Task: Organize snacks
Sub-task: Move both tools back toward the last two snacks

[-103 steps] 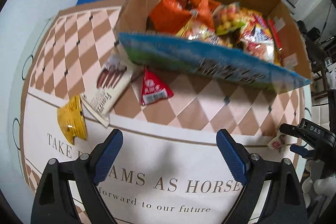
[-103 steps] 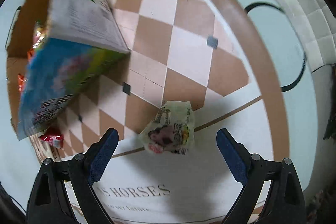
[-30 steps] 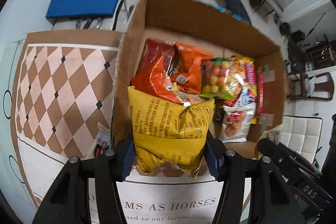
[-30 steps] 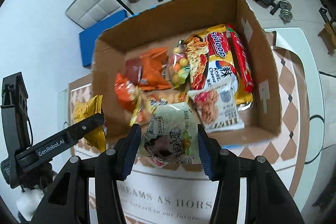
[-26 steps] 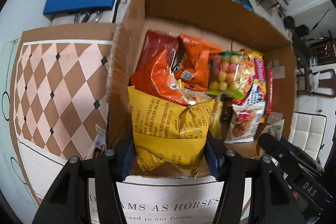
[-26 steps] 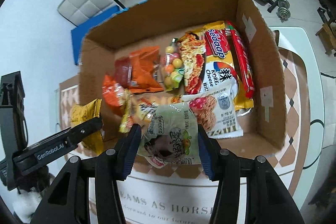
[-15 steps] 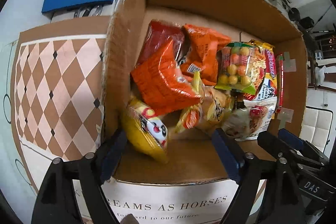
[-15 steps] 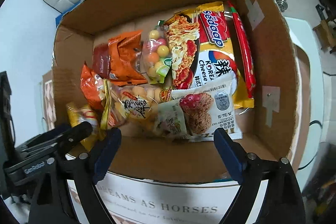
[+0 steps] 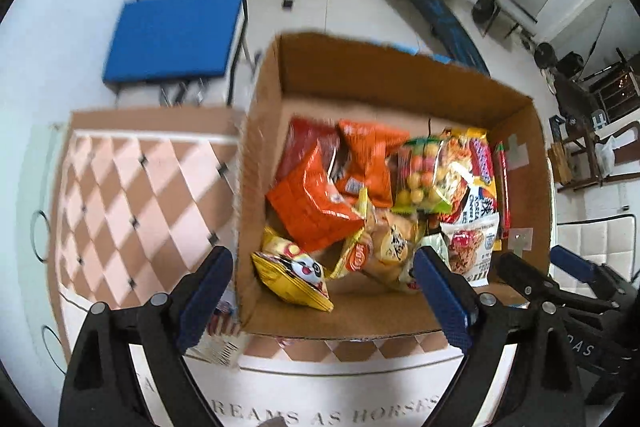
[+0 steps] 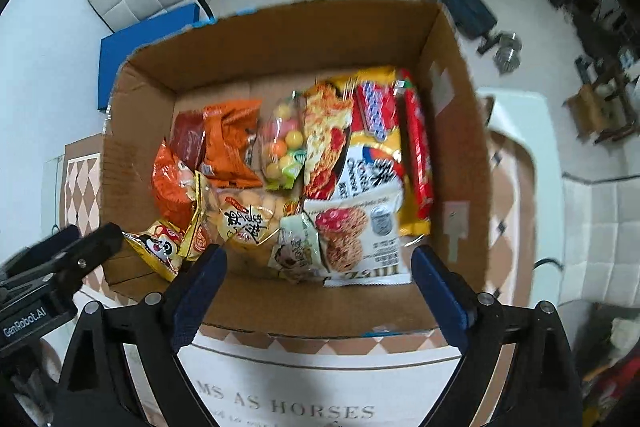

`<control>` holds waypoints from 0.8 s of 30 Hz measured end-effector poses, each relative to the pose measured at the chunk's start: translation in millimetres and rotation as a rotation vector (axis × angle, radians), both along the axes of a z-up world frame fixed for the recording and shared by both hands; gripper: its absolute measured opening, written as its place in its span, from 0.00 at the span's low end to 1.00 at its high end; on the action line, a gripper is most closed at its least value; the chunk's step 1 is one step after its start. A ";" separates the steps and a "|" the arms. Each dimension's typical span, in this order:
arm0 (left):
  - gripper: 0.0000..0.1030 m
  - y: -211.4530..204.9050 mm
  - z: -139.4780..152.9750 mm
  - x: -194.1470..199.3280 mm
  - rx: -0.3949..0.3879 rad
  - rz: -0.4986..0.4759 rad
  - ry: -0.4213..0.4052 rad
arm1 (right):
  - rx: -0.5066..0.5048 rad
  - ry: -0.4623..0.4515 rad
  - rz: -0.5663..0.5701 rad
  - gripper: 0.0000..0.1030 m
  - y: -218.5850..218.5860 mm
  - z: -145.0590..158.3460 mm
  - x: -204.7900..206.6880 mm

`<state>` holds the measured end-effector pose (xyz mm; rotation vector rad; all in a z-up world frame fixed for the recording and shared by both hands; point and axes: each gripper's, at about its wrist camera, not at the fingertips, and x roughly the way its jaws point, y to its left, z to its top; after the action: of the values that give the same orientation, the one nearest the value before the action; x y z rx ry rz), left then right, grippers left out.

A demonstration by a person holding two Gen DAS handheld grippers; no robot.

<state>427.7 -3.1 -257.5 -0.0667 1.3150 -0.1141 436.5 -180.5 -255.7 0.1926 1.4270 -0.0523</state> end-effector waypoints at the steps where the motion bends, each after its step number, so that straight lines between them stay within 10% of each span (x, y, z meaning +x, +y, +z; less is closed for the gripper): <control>1: 0.90 -2.0 4.5 -4.6 0.008 -0.001 -0.024 | -0.011 -0.015 0.001 0.93 0.7 5.9 -2.8; 24: 0.90 20.7 59.9 -87.4 0.063 0.091 -0.268 | 0.034 -0.167 0.009 0.93 16.5 69.2 -84.3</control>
<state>340.3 17.6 -197.6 -0.0553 1.0457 -0.0035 352.2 -164.0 -186.5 0.2133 1.2630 -0.0041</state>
